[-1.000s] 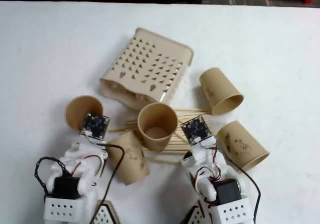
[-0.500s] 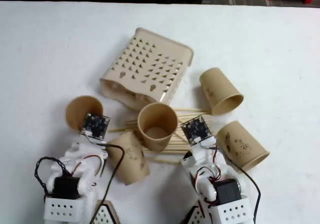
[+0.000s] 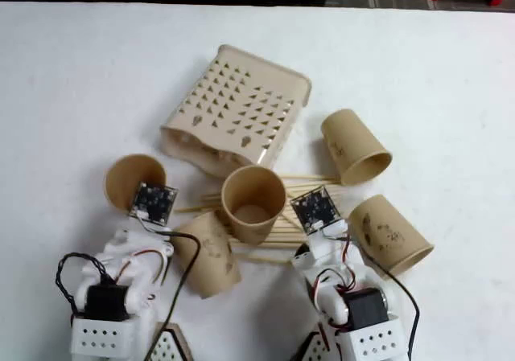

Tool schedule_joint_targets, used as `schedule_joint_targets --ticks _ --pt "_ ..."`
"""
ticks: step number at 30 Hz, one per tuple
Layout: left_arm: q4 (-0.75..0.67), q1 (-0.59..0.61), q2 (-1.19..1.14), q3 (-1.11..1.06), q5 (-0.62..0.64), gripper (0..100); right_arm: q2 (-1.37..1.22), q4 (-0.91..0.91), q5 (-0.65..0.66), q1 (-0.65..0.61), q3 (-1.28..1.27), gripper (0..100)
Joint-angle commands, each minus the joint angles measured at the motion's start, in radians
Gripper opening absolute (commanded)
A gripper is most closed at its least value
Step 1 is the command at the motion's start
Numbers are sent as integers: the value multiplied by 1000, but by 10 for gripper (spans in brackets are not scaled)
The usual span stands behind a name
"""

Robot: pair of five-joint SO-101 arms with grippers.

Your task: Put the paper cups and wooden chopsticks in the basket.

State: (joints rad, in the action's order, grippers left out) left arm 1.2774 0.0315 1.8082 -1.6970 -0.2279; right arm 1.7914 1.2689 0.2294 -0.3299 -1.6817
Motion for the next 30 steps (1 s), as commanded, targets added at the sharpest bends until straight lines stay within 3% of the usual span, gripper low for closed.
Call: schedule_joint_targets --ticks 1,10,16,24,30 --pt "5 5 13 5 -8 24 10 2 6 5 -9 49" --pt "-2 4 13 6 -9 27 10 2 3 1 -9 49" --pt "29 12 13 153 -12 25 10 7 11 12 69 52" --pt "-61 12 15 242 -15 24 10 -81 14 203 238 52" --pt "-81 12 15 204 -17 24 8 -180 324 236 399 60"
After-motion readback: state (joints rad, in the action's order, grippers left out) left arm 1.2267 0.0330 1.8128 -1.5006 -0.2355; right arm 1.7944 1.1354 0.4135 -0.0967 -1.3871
